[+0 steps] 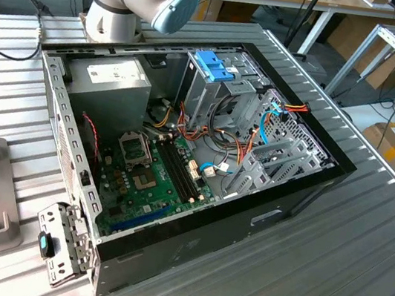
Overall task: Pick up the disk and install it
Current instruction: 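Pick up the disk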
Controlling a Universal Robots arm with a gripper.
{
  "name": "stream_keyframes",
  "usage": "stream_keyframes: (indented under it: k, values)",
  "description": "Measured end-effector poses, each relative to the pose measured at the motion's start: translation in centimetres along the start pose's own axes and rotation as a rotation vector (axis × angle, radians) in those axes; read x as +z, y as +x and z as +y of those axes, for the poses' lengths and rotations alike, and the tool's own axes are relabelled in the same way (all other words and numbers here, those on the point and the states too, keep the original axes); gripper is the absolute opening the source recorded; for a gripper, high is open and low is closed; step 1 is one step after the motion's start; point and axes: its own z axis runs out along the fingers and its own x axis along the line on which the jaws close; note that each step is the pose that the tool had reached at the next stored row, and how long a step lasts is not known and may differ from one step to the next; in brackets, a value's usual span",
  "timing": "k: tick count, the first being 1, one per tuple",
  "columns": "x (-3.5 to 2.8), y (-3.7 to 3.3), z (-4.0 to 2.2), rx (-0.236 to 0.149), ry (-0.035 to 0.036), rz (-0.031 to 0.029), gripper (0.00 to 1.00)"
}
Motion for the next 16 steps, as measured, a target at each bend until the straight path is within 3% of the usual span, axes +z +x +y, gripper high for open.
stream_keyframes:
  k: [16]
  values:
    - [-0.24, 0.0, 0.0, 0.0, 0.0001, 0.0001, 0.6]
